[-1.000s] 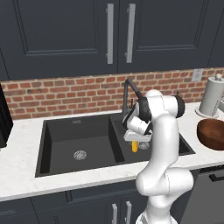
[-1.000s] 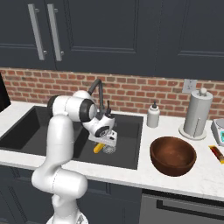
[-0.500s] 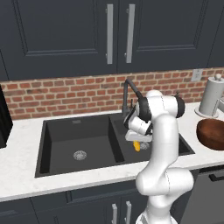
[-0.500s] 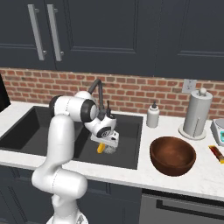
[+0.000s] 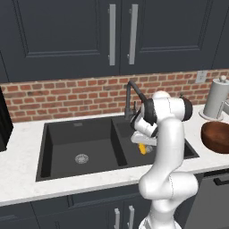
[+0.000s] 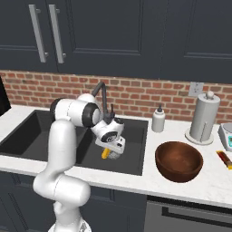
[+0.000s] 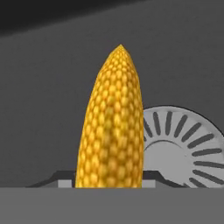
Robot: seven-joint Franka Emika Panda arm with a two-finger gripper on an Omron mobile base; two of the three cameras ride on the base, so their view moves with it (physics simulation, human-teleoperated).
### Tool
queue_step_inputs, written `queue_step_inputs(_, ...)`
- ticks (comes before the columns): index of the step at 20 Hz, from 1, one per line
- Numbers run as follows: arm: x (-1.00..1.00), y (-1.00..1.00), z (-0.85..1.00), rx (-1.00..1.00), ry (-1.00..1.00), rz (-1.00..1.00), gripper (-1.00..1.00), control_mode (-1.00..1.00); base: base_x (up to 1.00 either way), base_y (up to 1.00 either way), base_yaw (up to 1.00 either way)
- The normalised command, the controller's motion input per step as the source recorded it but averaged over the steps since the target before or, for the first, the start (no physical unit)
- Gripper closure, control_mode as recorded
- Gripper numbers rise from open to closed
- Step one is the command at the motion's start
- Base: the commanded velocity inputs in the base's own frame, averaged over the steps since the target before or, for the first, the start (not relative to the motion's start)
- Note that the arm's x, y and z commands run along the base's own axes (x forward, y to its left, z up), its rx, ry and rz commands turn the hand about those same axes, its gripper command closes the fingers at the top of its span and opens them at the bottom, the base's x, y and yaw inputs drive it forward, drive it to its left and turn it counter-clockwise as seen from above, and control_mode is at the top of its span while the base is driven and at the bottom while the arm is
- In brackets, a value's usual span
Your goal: Pick the corn from the sink and place it in the bowl. Then pick the bowl and place it in the microwave. Then close the microwave door and press the start button.
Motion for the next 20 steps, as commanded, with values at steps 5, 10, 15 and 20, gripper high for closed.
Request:
queue_step_inputs(5,-0.70,-0.19,0.61,0.13,-0.23,-0.02,1.00,-1.00,0.00,0.00,0.00)
queue_step_inputs(10,-0.65,0.00,0.93,0.09,-0.31,0.00,1.00,-1.00,0.00,0.00,0.00)
queue_step_inputs(15,-0.57,0.00,1.00,0.09,-0.28,0.00,1.00,-1.00,0.00,0.00,0.00)
queue_step_inputs(20,-0.39,0.00,1.00,0.07,-0.22,0.00,1.00,-1.00,0.00,0.00,0.00)
